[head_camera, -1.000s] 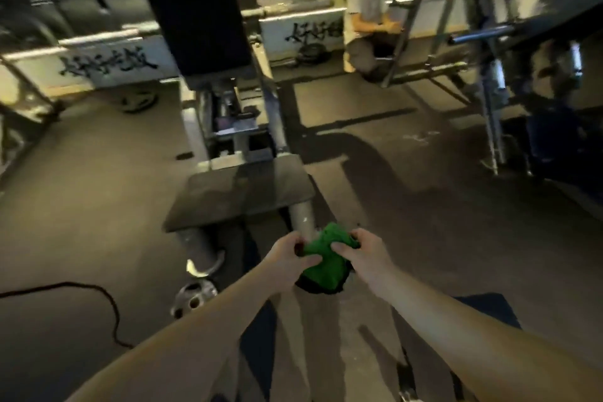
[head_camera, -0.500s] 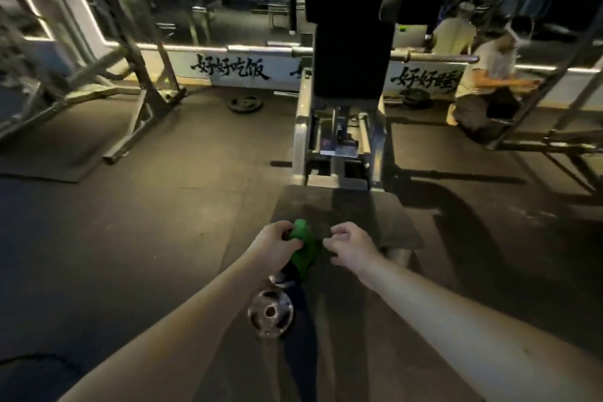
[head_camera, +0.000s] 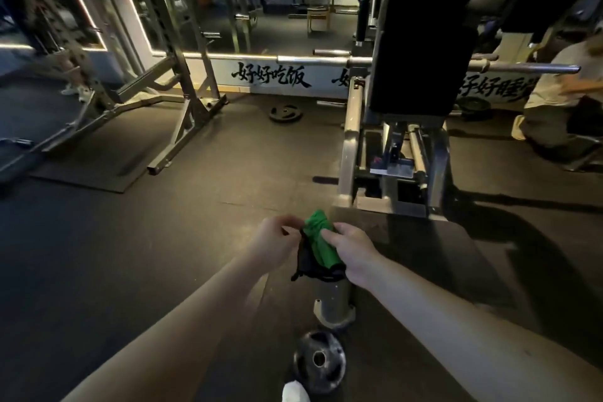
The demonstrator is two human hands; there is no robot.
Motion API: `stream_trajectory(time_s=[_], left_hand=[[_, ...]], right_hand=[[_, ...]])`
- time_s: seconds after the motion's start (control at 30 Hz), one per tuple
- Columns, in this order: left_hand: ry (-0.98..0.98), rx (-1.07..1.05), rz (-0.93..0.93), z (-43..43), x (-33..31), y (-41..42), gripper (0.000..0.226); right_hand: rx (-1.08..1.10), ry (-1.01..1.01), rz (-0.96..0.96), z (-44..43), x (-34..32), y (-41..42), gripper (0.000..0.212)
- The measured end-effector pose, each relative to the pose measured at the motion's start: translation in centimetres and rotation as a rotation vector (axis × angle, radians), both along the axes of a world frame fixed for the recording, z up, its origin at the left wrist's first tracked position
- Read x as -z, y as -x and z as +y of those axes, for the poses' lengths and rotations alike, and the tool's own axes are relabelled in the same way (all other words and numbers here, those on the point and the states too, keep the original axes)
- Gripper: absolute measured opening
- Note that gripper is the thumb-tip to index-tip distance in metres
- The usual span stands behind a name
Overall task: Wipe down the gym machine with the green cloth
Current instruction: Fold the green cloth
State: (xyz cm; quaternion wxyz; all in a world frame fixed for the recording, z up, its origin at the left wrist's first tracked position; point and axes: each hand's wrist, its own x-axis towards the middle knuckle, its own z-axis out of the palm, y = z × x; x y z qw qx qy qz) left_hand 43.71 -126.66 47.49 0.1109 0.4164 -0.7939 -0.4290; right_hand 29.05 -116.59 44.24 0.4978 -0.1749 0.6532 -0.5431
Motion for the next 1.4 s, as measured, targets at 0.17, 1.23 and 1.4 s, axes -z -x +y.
stream_trajectory(time_s=[0.17,1.23,1.4], left_hand=[[-0.042,-0.001,-0.034,-11.3,0.3,3.2,0.043],[-0.039,0.715,0.501,-74.4,-9.4,38.5,0.031],[0.005,0.859,0.582,-76.5,-12.9,49.6,0.028]], right_hand=[[-0.068,0.032,-0.077,-10.9,-1.3,2.4,0.032],[0.681,0.576,-0.274,-67.7,-12.5,27.3,0.045],[0.801,0.665,-0.083,-70.2,-15.2,35.1,0.038]])
